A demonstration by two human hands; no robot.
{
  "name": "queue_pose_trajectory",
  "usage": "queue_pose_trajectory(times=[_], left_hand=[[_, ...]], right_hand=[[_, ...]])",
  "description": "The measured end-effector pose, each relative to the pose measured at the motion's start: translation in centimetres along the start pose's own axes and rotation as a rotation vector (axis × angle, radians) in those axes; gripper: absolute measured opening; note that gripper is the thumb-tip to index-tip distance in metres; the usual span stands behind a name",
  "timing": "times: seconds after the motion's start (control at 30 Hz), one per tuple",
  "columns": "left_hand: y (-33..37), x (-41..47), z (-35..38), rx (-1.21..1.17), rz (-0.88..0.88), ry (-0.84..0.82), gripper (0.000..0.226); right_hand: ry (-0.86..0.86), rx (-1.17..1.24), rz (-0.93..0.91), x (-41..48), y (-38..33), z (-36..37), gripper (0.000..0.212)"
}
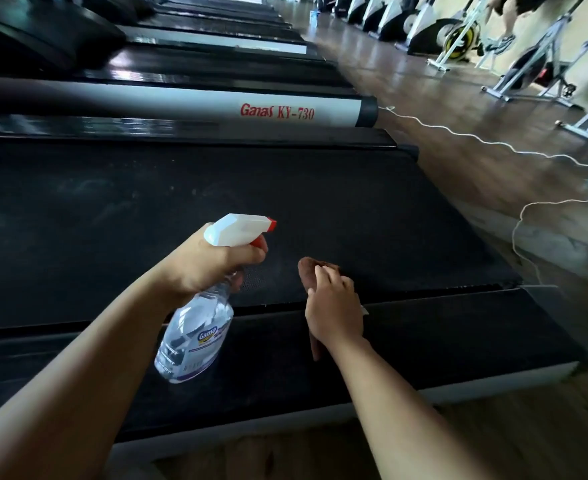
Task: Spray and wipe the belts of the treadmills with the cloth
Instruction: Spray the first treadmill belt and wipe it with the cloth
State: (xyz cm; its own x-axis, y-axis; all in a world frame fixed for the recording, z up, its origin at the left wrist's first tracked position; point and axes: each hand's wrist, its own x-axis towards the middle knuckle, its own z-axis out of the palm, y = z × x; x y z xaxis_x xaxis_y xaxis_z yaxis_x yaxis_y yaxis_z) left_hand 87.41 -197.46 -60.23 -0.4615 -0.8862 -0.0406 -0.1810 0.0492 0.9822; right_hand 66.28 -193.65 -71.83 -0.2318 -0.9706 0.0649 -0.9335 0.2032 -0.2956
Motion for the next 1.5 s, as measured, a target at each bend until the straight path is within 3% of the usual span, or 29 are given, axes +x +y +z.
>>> queue_pose_trajectory(times=[0.17, 0.3, 0.37, 0.5, 0.67, 0.83, 1.5], left_hand=[[0.3, 0.2, 0.6, -0.012, 0.030, -0.092, 0.033], [0.8, 0.3, 1.5, 0.077, 0.069, -0.203, 0.004], [0.6, 0.5, 1.7, 0.084, 0.056, -0.186, 0.021], [0.0, 0.7, 1.0, -0.024, 0.052, -0.059, 0.038], [-0.1, 0.1, -1.1, -0.072, 0.079, 0.037, 0.008], [-0.1, -1.5, -3.7, -0.098, 0.119, 0.132, 0.026], [-2.2, -14.5, -26.0, 0.007, 0.106, 0.798, 0.003]], right_hand=[[0.030, -0.009, 0.049, -0.2, 1.5, -0.6, 0.050], [0.023, -0.034, 0.081, -0.6, 2.0, -0.6, 0.050], [0.018, -0.040, 0.083, -0.6, 1.9, -0.7, 0.051], [0.008, -0.036, 0.087, -0.7, 1.5, -0.8, 0.051], [-0.001, -0.014, 0.069, -0.4, 0.0, -0.7, 0.050], [0.006, 0.002, 0.005, 0.1, -3.7, -0.3, 0.049], [-0.036, 0.180, -0.323, -0.9, -25.3, 4.9, 0.050]])
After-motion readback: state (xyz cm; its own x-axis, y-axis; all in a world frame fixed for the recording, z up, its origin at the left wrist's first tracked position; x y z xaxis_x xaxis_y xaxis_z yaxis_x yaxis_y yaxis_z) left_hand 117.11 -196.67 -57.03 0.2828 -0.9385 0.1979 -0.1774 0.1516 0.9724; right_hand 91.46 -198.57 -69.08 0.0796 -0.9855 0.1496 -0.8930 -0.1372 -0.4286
